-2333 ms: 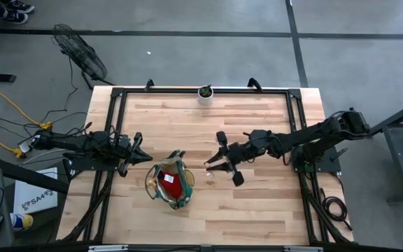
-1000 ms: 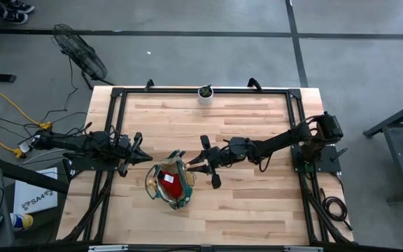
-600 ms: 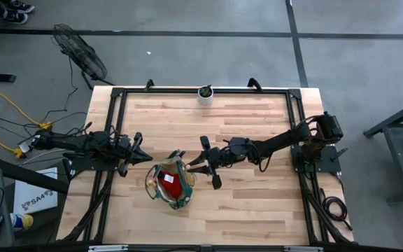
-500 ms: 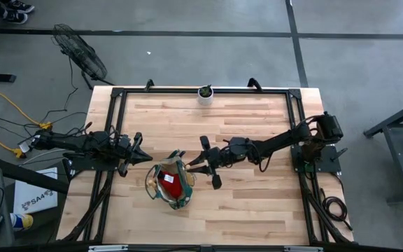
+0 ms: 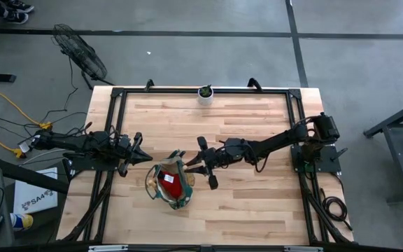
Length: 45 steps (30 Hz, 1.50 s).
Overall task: Pick & Place Garden tools in Gardening bag
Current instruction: Put the brown hand rake into the gardening bag
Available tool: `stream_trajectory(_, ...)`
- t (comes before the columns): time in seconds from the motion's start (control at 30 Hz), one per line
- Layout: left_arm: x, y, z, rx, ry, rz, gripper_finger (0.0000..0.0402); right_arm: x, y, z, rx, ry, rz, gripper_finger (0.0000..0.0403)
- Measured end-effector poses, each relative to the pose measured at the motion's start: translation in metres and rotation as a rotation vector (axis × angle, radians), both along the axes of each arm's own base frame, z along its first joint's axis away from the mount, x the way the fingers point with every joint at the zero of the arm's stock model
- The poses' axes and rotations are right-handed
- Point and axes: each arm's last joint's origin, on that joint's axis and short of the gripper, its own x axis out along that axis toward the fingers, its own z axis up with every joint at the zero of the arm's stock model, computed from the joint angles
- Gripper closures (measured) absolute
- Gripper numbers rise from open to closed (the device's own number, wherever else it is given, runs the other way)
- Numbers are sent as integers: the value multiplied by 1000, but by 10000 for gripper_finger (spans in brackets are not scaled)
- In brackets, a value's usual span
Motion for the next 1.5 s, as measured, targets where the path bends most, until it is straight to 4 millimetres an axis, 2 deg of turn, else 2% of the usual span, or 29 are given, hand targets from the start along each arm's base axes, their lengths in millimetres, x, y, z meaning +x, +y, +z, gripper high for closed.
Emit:
stream_trajectory(0.3, 0, 0, 0, 0, 0, 0, 402, 3, 1, -9, 0, 16, 25, 349)
stream_trajectory(1.2, 0, 0, 0, 0, 0, 0, 402, 4, 2, -8, -1, -9, 65, 349)
stream_trajectory(1.5, 0, 0, 0, 0, -1, 0, 402, 18, 4, -17, 11, 11, 92, 349)
